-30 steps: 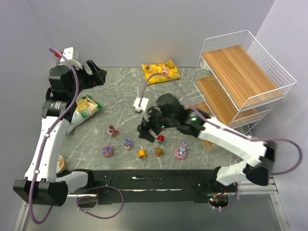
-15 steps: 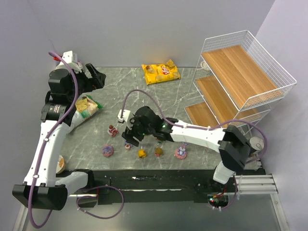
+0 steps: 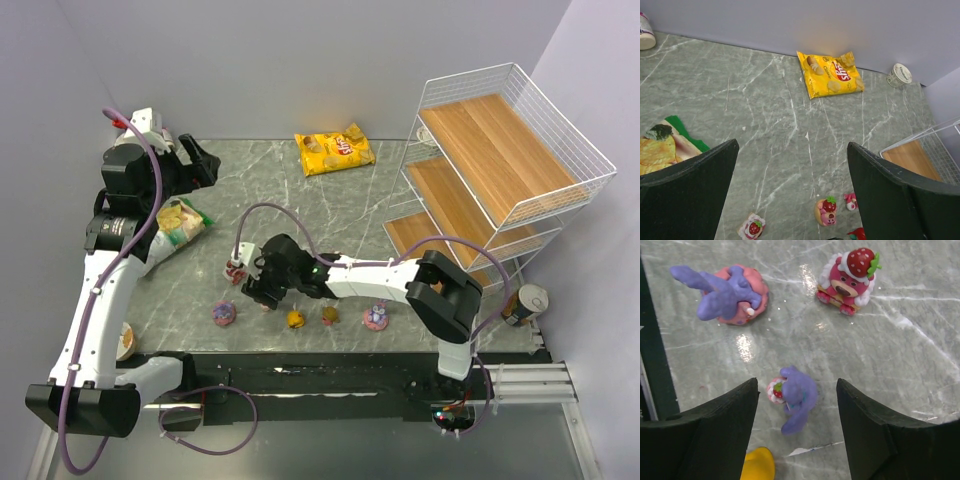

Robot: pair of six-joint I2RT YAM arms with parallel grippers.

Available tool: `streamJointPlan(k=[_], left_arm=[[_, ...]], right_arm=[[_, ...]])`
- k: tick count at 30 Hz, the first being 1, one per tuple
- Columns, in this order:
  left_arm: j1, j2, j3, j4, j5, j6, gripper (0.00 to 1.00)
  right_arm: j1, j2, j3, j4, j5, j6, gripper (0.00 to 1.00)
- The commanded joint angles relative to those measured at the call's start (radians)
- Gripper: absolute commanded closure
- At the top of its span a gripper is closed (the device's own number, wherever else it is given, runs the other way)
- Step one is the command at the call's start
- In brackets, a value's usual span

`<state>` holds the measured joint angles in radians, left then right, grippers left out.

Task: Place and organize the plastic toys onto the shelf

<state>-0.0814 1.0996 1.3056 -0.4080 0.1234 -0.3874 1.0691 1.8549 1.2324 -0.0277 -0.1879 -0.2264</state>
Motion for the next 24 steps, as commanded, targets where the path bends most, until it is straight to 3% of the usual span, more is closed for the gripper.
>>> streamJointPlan(k=[1,4,8,10,15,19,24], left_arm=[[0.005,-0.023,0.031,0.009,-0.008,-0.008,0.04],[0.005,-0.02,0.027,0.012,-0.007,-0.007,0.04],[0.005,-0.017,0.03,0.012,-0.007,-0.005,0.04],[0.005,-0.014,0.03,0.012,-0.007,-0.005,0.04],[0.005,-0.007,0.04,0.011,-0.01,-0.005,0.04],[0.005,0.005,0.063,0.002,-0.018,-0.004,0.04],[0.005,0.016,0.09,-0.009,-0.042,0.002,0.04]], right_arm=[[0.005,0.026,0.061,0.037,0.059,-0.005,0.34],[0.005,0.038,0.078,0.005,0.08,0.009,0.52],[0.005,0.02,0.075,-0.014,0.097,0.044,0.88],[0.008,0.009,0.084,-0.04,0.107,0.064,0.99],[0.006,-0.049,0.173,-0.165,0.186,0.085,1.0],[0.005,-0.127,0.291,-0.377,0.28,0.058,1.0],[0.005,-0.198,0.58,-0.659,0.396,-0.033,1.0]])
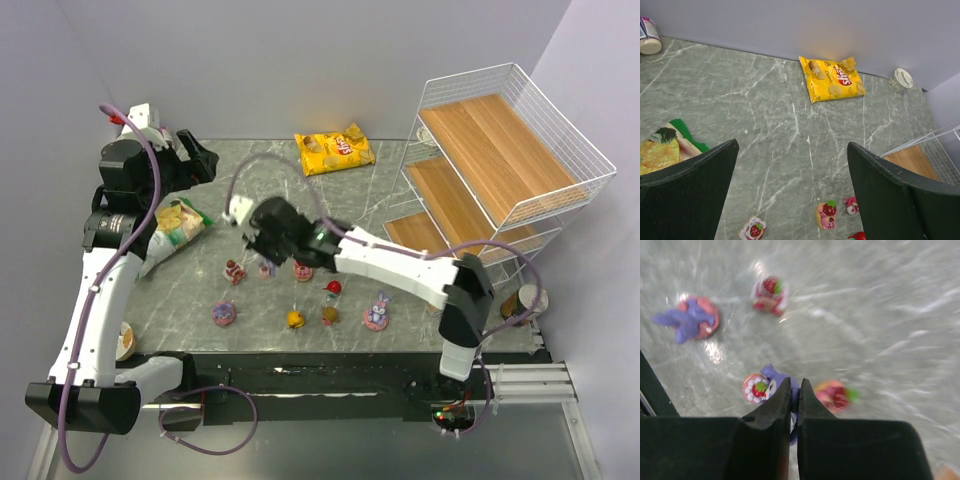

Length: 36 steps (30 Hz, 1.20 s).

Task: Place and organize the plastic toys onto the shelf

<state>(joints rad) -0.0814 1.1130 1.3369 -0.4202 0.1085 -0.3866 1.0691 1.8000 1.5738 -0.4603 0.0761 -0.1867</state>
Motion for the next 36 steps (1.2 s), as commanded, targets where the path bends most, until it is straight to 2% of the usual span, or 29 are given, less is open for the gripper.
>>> streamJointPlan(k=[1,3,7,8,12,15,18,23,26,29,33,36], left_arm=[[0.005,0.007,0.064,-0.003,-0.035,0.002,0.04],[0.005,0.01,0.077,-0.009,-0.073,-0.003,0.04],[0.005,0.019,0.091,-0.022,-0.105,-0.001,0.04],[0.005,0.021,0.093,-0.02,-0.105,-0.001,0.04],[0.005,0.034,0.093,-0.019,-0.102,-0.006,0.04],[0.005,0.045,0.09,-0.009,-0.086,-0.014,0.04],[0.005,0.062,0.103,-0.02,-0.084,-0.015,0.04],[0.005,0.099,0.123,-0.043,-0.069,-0.023,0.04],[0.005,0.11,0.094,-0.029,-0.031,-0.041,0.04],[0.005,0.125,0.068,-0.019,-0.001,-0.064,0.04],[0.005,0.157,0.061,-0.006,0.049,-0.08,0.04],[0.005,0.208,0.09,-0.011,0.08,-0.081,0.04]], right_arm=[[0.002,-0.145,0.286,-0.279,0.184,-0.12,1.0],[-0.001,-0.146,0.418,-0.387,0.241,-0.17,1.0],[-0.047,-0.211,0.5,-0.402,0.388,-0.305,1.0],[-0.057,-0.208,0.579,-0.426,0.459,-0.319,1.0],[-0.109,-0.267,0.611,-0.402,0.611,-0.43,1.0],[-0.17,-0.336,0.609,-0.36,0.643,-0.503,1.0],[-0.243,-0.414,0.598,-0.376,0.605,-0.548,1.0],[-0.261,-0.493,0.624,-0.393,0.636,-0.582,1.0],[-0.261,-0.517,0.669,-0.487,0.685,-0.568,1.0],[-0.261,-0.54,0.719,-0.601,0.68,-0.482,1.0],[-0.262,-0.588,0.714,-0.791,0.613,-0.329,1.0],[-0.284,-0.611,0.675,-0.857,0.555,-0.283,1.0]])
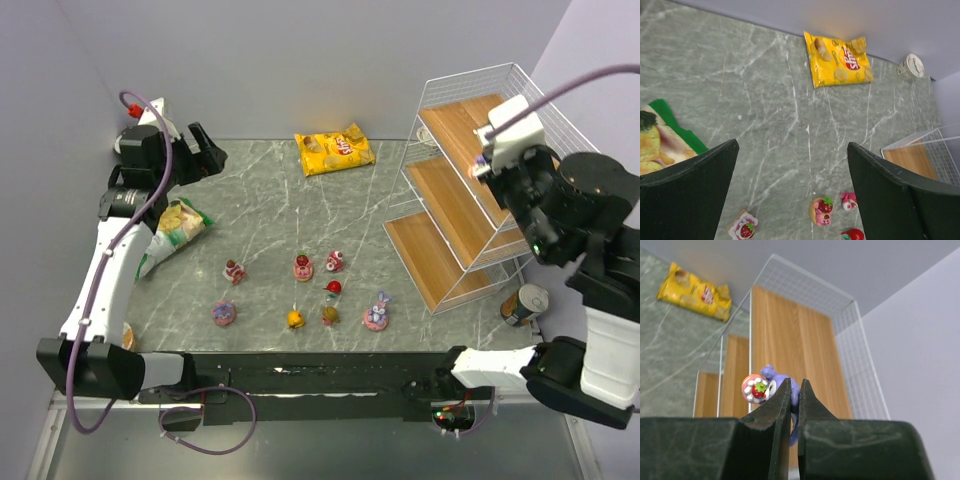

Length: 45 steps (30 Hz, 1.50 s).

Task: Place and organize the plastic toys onto the shelf

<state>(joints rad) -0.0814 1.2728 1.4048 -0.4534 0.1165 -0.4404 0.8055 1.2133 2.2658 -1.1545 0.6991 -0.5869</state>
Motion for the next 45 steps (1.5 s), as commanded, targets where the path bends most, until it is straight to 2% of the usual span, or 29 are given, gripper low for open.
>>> streamJointPlan(k=[1,10,16,20,24,30,34,45], left_arm=[[0.005,0.06,0.029,0.021,0.078,-0.027,0.04],[0.005,0.152,0.079,0.035,0.149,-0.041,0.04],[0.005,0.184,0.091,0.038,0.163,-0.046,0.04],[0.005,0.195,0.099,0.038,0.167,-0.043,0.04],[0.005,0.2,0.103,0.036,0.163,-0.043,0.04],[0.005,0.204,0.1,0.035,0.161,-0.04,0.04],[0.005,0.209,0.099,0.035,0.166,-0.041,0.04],[0.005,0.215,0.085,0.035,0.164,-0.047,0.04]], right_arm=[[-0.026,-0.027,-0.025,-0.18,-0.073,0.125,1.0],[-0.146,-0.092,-0.129,-0.206,-0.141,0.119,1.0],[-0.21,-0.086,-0.149,-0.149,-0.101,0.069,1.0],[-0.221,-0.067,-0.131,-0.08,-0.061,-0.02,1.0],[-0.221,-0.044,-0.078,-0.018,-0.084,-0.083,1.0],[-0.221,-0.032,-0.081,-0.057,-0.159,-0.09,1.0],[-0.226,-0.046,-0.124,-0.094,-0.129,-0.093,1.0],[-0.227,-0.093,-0.114,-0.1,-0.124,-0.08,1.0]])
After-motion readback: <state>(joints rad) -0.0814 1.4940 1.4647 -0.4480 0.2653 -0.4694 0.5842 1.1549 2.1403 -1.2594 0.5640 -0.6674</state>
